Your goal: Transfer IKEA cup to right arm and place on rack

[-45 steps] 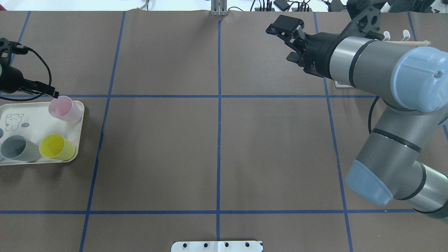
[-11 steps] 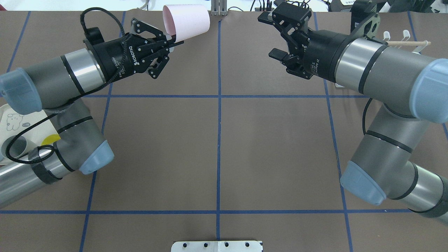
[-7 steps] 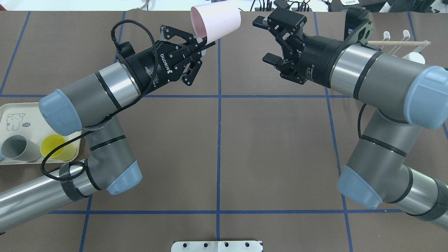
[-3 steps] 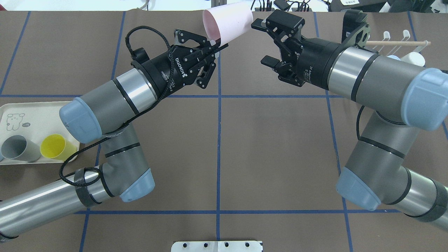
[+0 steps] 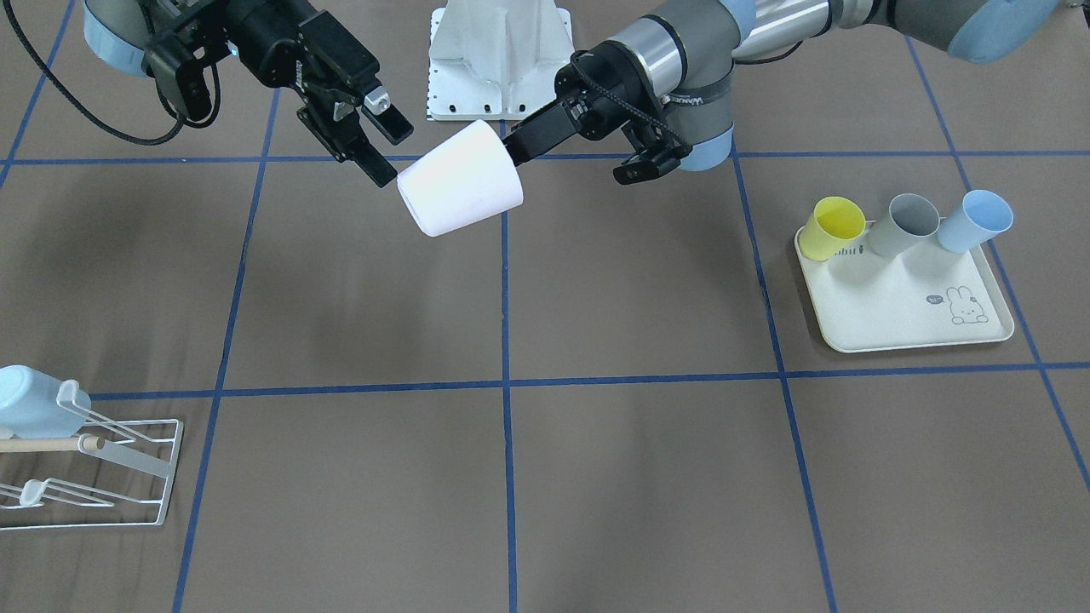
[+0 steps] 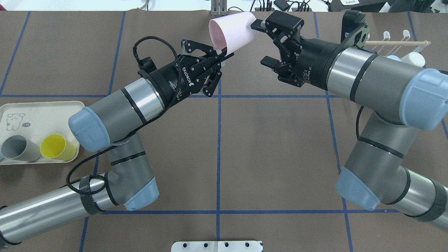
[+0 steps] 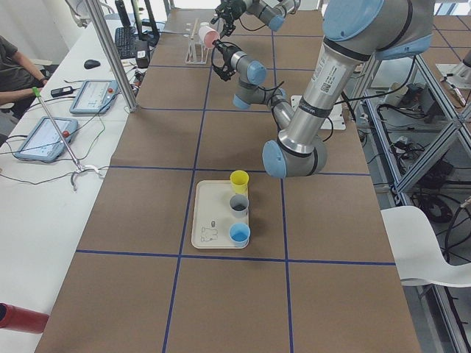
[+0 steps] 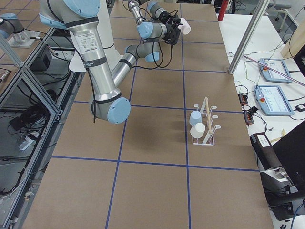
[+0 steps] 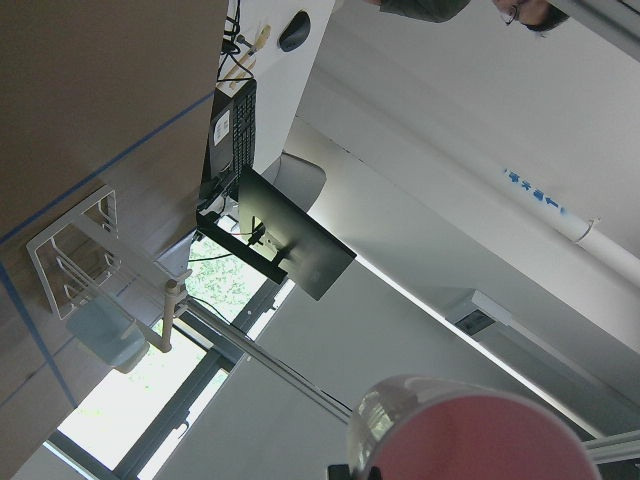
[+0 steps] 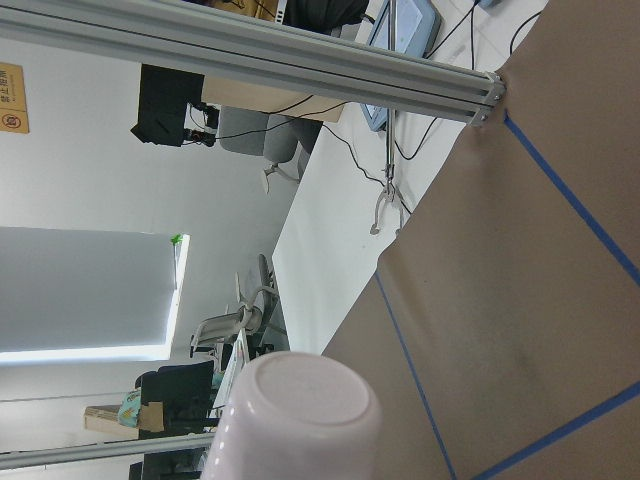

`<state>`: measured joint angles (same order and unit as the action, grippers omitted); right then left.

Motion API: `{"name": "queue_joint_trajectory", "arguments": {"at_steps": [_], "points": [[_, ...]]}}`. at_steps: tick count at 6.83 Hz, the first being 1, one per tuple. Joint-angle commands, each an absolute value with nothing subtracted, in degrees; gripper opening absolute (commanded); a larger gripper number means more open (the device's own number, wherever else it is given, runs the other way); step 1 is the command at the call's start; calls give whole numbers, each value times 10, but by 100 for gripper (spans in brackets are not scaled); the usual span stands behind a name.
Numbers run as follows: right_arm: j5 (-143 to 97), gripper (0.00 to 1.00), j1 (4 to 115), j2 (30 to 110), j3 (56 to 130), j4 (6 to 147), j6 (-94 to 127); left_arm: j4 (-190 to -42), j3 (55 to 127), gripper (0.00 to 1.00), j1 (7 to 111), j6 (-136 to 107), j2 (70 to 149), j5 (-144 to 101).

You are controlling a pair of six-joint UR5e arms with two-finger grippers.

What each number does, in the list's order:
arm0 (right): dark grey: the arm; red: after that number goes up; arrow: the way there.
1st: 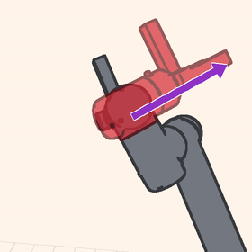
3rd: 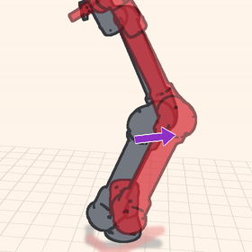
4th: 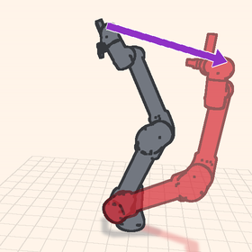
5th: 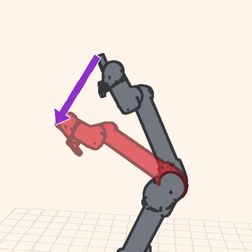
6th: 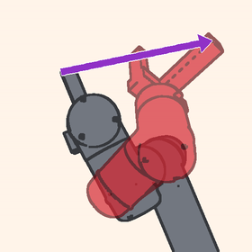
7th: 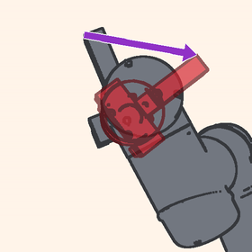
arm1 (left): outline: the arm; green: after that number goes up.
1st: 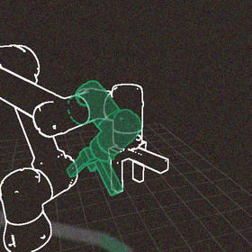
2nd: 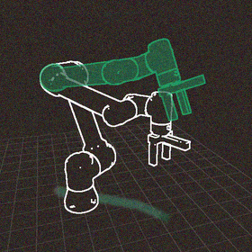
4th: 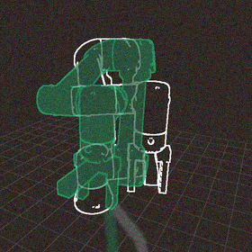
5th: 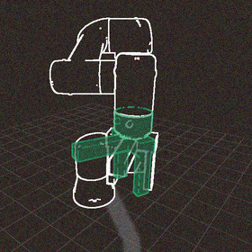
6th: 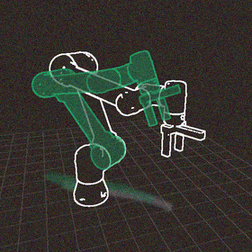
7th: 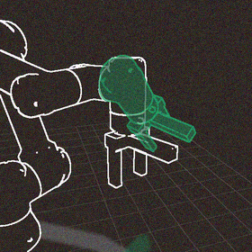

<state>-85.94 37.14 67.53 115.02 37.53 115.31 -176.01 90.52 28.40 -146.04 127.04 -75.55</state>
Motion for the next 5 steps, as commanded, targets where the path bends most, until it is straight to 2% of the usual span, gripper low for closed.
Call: {"name": "queue_joint_trajectory", "arguments": {"at_steps": [1, 5], "points": [[-859, 100, 371, 675, 1149, 375, 1153, -1759, 904, 0, 275, -1461, 1279, -752], [-851, 100, 365, 667, 1142, 375, 1153, -1759, 904, 0, 249, -1461, 1284, -728]]}}
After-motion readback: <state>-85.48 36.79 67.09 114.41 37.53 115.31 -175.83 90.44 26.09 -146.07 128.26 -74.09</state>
